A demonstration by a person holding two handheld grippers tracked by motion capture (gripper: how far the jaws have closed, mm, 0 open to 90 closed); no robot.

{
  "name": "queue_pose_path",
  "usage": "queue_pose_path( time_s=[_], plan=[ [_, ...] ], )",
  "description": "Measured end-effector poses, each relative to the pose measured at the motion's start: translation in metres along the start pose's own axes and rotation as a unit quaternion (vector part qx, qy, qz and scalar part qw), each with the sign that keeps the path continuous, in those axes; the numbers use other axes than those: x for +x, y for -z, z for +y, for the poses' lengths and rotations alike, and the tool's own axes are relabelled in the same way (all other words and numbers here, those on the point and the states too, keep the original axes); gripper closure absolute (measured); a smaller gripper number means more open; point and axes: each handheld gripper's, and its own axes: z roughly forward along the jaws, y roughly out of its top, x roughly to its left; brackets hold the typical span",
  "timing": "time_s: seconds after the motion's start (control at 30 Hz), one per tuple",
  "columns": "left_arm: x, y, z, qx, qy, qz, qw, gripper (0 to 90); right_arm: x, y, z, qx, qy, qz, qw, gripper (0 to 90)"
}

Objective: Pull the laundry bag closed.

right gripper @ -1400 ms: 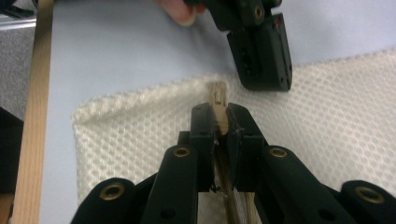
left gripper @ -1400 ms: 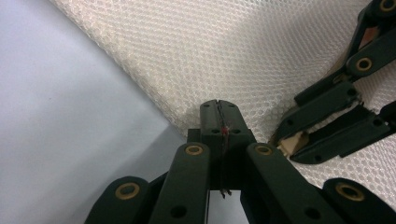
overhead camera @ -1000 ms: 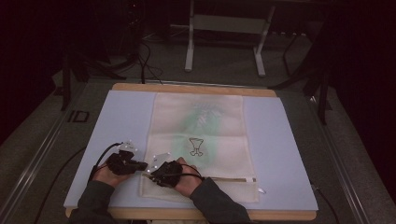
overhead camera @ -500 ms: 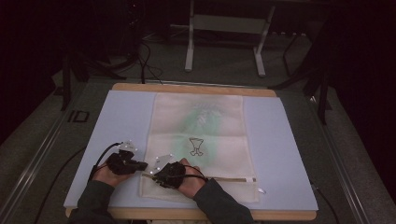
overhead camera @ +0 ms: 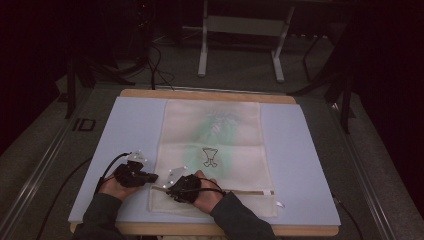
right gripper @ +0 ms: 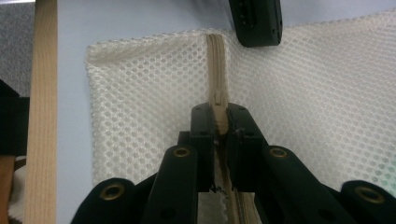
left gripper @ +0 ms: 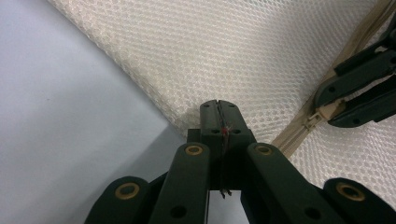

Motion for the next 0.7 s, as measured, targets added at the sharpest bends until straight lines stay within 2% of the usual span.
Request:
queue_pose_path(
  time_s=[0.7],
  plan=[
    [0.0005, 0.0001, 0.0, 0.001, 0.0, -0.001, 1.0, 90.0, -0.0006, 0.0104, -0.0075, 0.01, -0.002, 0.003, 0.9999, 82.4]
  ],
)
